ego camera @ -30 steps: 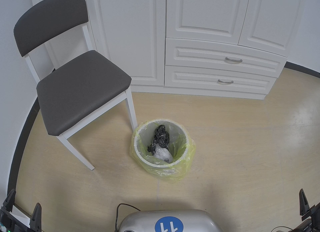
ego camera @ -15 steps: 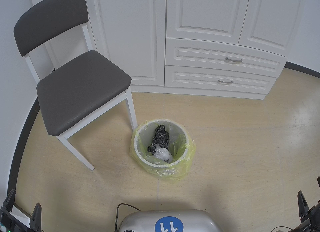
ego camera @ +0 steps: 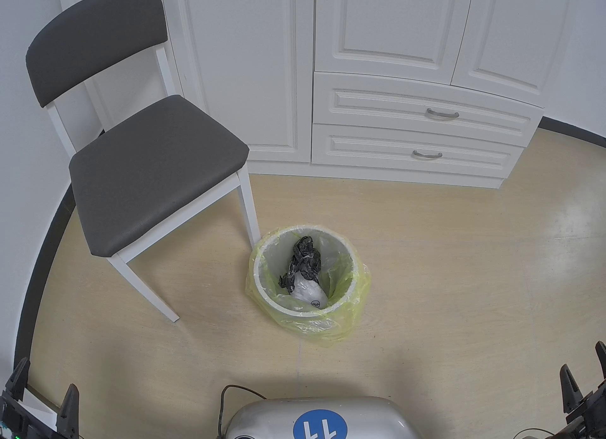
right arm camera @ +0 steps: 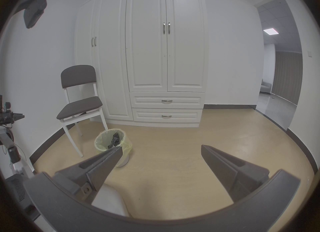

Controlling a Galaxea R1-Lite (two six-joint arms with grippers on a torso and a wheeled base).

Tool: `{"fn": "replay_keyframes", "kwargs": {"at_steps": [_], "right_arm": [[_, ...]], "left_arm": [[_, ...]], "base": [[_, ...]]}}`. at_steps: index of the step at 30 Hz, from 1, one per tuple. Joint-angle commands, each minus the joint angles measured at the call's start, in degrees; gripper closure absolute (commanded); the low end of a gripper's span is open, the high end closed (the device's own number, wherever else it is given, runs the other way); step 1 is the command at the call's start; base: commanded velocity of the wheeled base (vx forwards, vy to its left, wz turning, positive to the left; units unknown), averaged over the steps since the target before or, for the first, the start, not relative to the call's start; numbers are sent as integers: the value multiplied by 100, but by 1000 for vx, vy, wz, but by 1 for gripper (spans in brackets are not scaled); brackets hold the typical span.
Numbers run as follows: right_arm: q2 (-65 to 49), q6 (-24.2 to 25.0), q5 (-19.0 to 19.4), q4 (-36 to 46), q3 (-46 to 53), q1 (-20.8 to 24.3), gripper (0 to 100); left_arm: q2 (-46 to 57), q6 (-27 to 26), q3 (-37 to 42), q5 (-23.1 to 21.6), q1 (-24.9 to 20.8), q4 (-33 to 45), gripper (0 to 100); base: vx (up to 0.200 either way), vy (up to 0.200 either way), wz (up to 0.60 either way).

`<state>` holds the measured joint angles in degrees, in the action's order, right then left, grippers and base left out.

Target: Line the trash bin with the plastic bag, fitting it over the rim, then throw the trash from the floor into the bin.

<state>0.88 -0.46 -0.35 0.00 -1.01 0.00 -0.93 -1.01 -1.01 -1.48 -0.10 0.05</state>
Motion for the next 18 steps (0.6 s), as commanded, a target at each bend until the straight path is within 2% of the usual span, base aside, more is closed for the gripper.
{"fn": "replay_keyframes", "kwargs": {"at_steps": [1, 5, 10, 14, 18], "right_arm": [[-88, -50, 35, 0, 92, 0, 0], [-79, -86, 44, 9, 92, 0, 0], [-88, 178, -9, 0, 101, 9, 0], [-79, 90, 18, 0, 101, 9, 0], [-88, 125, -9, 0, 101, 9, 0]], "left_arm": [[93, -83, 101, -28, 1, 21, 0], [93, -145, 101, -37, -8, 30, 0], [93, 189, 101, 51, 1, -5, 0], [93, -22, 101, -28, 1, 4, 0], [93, 40, 101, 7, 1, 4, 0]], "base": [[0, 0, 0], [0, 0, 0], [0, 0, 0], [0, 0, 0], [0, 0, 0]]}}
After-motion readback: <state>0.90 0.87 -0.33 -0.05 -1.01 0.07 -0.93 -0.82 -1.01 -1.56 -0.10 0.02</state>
